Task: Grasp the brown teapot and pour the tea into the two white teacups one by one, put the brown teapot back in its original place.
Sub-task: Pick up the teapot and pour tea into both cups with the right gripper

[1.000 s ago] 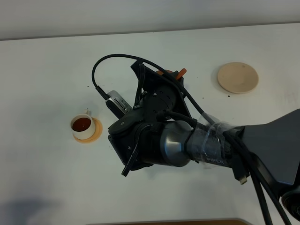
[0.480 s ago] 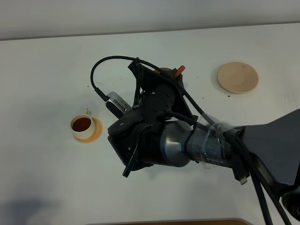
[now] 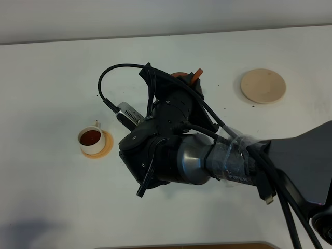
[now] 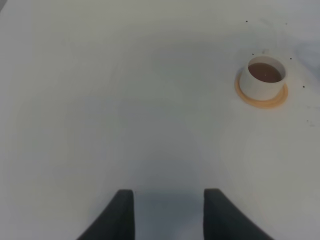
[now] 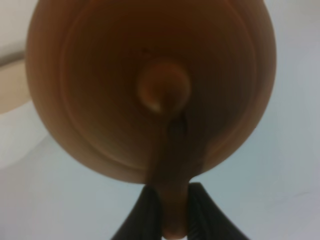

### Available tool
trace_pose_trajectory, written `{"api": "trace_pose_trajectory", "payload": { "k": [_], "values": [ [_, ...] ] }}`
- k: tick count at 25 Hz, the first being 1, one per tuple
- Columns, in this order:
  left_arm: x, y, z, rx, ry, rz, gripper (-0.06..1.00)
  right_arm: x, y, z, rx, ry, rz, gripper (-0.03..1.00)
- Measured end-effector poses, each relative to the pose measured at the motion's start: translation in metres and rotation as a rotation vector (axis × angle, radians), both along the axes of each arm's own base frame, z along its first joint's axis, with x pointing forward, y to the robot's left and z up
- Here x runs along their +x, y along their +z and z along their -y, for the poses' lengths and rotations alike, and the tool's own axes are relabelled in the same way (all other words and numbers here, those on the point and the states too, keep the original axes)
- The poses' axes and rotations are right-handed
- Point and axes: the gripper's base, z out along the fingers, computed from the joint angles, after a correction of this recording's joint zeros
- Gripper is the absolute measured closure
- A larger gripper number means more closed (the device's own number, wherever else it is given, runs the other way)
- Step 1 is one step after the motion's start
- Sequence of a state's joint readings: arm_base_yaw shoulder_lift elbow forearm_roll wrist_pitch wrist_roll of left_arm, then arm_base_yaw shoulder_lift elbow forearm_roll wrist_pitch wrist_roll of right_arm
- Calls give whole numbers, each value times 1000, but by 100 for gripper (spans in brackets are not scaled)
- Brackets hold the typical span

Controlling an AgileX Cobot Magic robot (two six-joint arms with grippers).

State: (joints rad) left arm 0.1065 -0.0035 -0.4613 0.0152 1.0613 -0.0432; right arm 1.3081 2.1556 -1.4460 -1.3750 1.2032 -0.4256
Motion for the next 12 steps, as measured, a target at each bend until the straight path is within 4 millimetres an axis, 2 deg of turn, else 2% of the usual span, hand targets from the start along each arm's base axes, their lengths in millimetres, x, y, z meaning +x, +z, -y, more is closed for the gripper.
{"api": "trace_pose_trajectory", "payload": {
  "k": [12],
  "values": [
    [0,0,0,0,0,0,58,0,1,-1,-36,21,10,83]
  ]
}}
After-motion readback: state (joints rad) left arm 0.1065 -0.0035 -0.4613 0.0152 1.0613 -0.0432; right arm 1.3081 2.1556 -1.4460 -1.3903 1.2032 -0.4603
